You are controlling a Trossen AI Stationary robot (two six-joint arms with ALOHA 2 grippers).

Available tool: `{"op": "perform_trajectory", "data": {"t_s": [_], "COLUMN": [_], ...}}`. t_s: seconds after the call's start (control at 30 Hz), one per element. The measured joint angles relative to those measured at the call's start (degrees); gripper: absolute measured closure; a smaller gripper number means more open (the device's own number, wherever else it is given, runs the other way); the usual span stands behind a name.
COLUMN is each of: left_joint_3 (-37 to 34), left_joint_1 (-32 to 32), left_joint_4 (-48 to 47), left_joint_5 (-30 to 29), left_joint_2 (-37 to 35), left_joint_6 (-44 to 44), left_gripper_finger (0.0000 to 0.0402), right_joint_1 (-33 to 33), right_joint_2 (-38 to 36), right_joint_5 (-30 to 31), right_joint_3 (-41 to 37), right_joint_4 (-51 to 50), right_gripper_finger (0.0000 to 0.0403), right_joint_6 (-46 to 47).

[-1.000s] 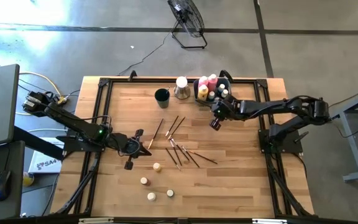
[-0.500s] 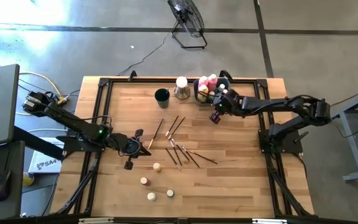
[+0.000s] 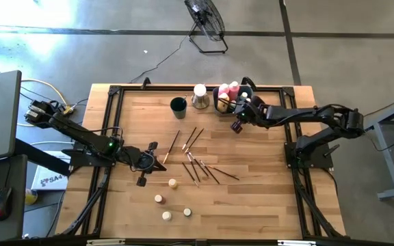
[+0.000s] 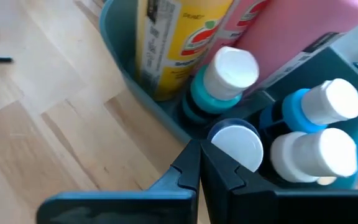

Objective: Pick & Place Paint Supplies
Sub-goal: Adjust the small blue paint bottle into the blue bin

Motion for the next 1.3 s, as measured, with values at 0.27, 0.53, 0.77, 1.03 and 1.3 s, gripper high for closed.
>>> {"op": "perform_trajectory", "data": {"t_s": [0.27, 0.53, 0.77, 1.03, 1.3], "left_joint_3": [0.0, 0.0, 0.0, 0.0, 0.0], "left_joint_1": [0.0, 0.0, 0.0, 0.0, 0.0], "left_joint_4": [0.0, -0.02, -0.02, -0.02, -0.3], "left_joint_5": [0.0, 0.0, 0.0, 0.0, 0.0], "left_joint_2": [0.0, 0.0, 0.0, 0.0, 0.0], "left_joint_6": [-0.02, -0.01, -0.01, 0.0, 0.0], "left_gripper_finger": [0.0396, 0.0396, 0.0396, 0.0396, 0.0396], "right_joint_1": [0.0, 0.0, -0.01, -0.74, -2.88], "right_joint_2": [0.0, 0.02, 0.02, 0.02, 0.02], "right_joint_5": [-5.52, -4.04, -0.21, 0.8, 0.75], "right_joint_3": [0.0, 0.0, 0.0, 0.0, 0.0], "right_joint_4": [0.1, -5.29, -3.93, -1.47, 0.14], "right_gripper_finger": [0.0401, 0.0401, 0.0401, 0.0401, 0.0401], "right_joint_6": [-1.12, -1.06, -1.49, -2.09, -3.35]}}
